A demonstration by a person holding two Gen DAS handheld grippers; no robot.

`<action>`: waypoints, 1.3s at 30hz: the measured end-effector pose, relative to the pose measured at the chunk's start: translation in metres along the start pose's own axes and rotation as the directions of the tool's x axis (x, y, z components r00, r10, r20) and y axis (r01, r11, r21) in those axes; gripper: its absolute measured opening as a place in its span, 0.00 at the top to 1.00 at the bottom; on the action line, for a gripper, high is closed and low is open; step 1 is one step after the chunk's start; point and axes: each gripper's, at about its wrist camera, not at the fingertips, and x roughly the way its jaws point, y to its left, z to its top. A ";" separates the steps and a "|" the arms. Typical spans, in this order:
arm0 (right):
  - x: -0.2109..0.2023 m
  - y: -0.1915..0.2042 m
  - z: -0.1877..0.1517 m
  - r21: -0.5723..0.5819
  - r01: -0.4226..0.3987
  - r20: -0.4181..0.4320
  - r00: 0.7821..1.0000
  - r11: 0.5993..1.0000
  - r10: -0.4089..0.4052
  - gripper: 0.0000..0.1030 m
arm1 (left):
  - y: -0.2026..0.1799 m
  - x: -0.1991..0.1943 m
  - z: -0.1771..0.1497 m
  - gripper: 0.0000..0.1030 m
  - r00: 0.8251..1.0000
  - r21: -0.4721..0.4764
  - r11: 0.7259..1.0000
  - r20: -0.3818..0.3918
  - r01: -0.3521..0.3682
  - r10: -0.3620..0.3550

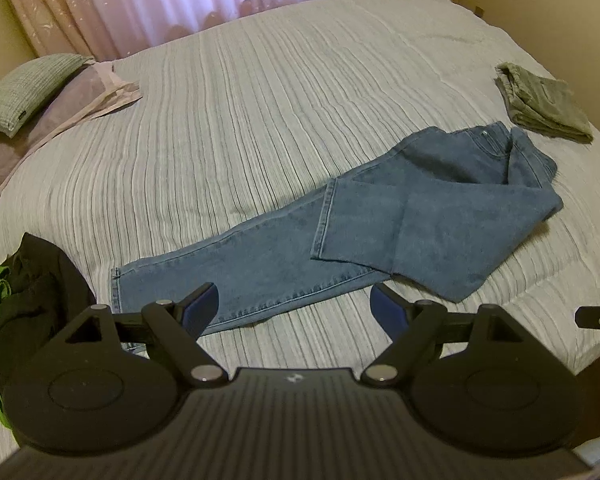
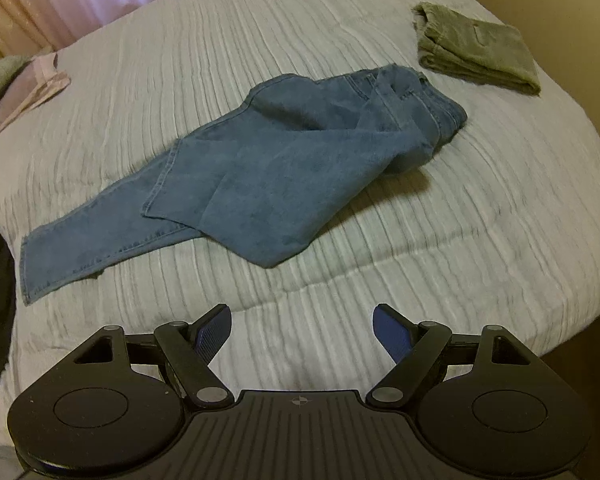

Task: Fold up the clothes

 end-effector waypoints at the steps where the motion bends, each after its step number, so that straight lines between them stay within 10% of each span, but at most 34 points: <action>1: 0.002 -0.004 0.004 -0.014 -0.002 -0.002 1.000 1.000 0.002 0.22 | -0.004 0.001 0.002 0.22 1.000 -0.009 1.000 -0.002 -0.007 0.007; 25: 0.068 -0.190 0.102 -0.194 0.000 -0.136 0.990 0.981 -0.026 0.22 | -0.120 0.062 0.009 0.22 0.970 -0.346 0.923 -0.221 -0.171 0.097; 39: 0.105 -0.302 0.124 0.030 0.182 -0.178 0.968 0.983 -0.174 0.22 | -0.120 0.197 0.087 0.22 0.962 -0.442 0.887 -0.274 -0.133 0.007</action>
